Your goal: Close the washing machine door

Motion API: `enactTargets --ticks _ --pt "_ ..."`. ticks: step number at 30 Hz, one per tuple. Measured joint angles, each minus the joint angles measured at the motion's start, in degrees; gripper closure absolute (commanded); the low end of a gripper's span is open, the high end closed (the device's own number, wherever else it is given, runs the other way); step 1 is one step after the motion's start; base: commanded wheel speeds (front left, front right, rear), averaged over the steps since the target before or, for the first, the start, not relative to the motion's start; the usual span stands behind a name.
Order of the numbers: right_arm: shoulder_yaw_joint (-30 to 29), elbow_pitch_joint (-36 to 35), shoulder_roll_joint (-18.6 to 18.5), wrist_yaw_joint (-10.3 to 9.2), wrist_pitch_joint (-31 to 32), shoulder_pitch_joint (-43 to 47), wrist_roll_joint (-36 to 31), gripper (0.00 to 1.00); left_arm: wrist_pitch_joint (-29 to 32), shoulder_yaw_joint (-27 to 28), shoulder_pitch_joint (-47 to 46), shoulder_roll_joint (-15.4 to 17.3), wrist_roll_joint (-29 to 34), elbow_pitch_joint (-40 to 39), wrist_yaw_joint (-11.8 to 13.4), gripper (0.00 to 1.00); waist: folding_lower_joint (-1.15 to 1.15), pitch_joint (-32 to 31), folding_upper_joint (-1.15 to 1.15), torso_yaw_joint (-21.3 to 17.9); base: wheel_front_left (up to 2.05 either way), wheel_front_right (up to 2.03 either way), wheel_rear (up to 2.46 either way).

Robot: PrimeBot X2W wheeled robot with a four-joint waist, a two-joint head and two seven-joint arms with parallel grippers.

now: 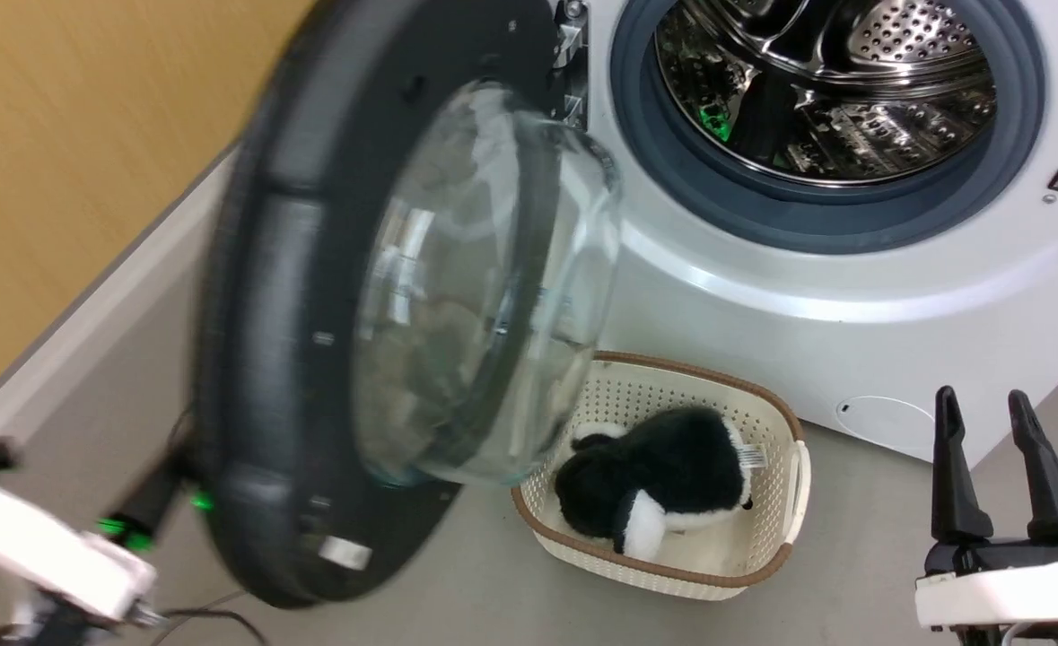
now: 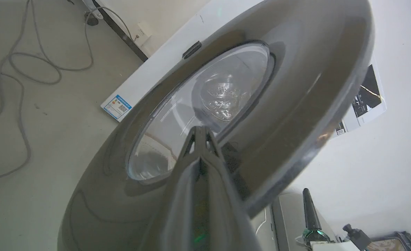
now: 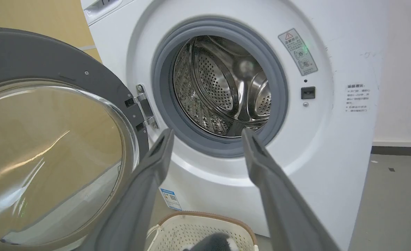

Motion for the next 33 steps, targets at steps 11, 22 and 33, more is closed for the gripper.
enactTargets --ticks 11,22,33 --pt "-0.20 -0.66 0.02 0.00 -1.27 -0.72 0.42 0.00 1.57 -17.22 2.86 2.45 -2.16 -9.38 -0.59 1.00 0.00 0.69 0.00 -1.20 0.00 0.00 0.00" --pt "-0.65 -1.31 0.10 0.00 -1.93 -2.04 0.91 0.00 -6.99 -35.99 -1.84 7.12 -1.75 -12.52 -1.05 1.00 0.00 1.61 0.00 -9.12 0.00 0.00 0.00" --pt "-0.05 -1.43 0.12 0.00 -1.93 -3.96 0.92 0.00 -24.03 -48.94 -14.88 2.81 -1.11 3.96 -1.07 1.00 -0.01 3.50 0.00 -18.81 0.00 0.00 0.00"
